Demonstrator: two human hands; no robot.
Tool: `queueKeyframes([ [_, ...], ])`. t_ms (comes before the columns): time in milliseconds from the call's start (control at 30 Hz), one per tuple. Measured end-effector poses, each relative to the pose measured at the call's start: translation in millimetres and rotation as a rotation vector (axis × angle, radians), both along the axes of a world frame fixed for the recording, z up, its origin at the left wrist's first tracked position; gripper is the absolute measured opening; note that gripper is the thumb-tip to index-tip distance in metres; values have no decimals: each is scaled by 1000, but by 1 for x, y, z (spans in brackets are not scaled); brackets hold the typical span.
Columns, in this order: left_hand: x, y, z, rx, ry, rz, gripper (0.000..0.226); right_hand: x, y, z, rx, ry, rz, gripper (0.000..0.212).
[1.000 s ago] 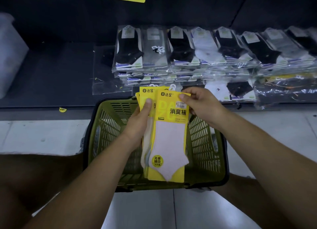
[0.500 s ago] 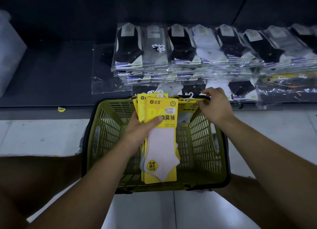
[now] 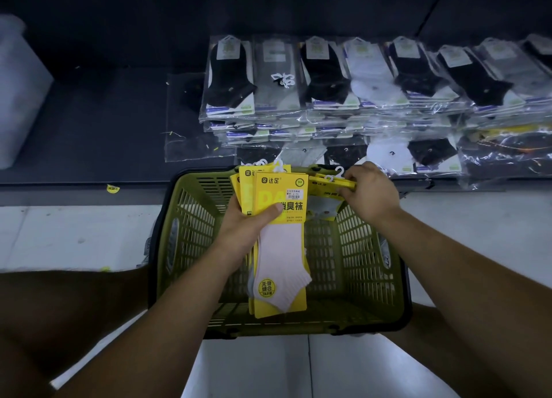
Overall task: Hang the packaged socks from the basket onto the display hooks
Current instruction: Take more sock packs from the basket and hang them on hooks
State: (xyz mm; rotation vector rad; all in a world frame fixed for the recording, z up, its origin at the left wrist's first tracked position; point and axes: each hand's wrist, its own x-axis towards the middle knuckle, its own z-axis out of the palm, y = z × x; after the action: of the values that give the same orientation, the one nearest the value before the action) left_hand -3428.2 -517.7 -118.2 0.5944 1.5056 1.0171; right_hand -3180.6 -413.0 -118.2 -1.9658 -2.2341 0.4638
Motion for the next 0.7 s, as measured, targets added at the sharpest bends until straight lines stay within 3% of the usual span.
queueKeyframes([
  [167,-1,0,2,9,15,14,56,8,-3,11,-99,194,-5,13],
  [400,-1,5,14,37,20,72,52,24,0,89,-336,905,-169,3],
  [567,-1,4,27,37,21,87,57,32,4,150,-300,1078,-197,10],
  [700,-3,10,49,92,42,69,55,23,-7,193,-271,1170,-82,14],
])
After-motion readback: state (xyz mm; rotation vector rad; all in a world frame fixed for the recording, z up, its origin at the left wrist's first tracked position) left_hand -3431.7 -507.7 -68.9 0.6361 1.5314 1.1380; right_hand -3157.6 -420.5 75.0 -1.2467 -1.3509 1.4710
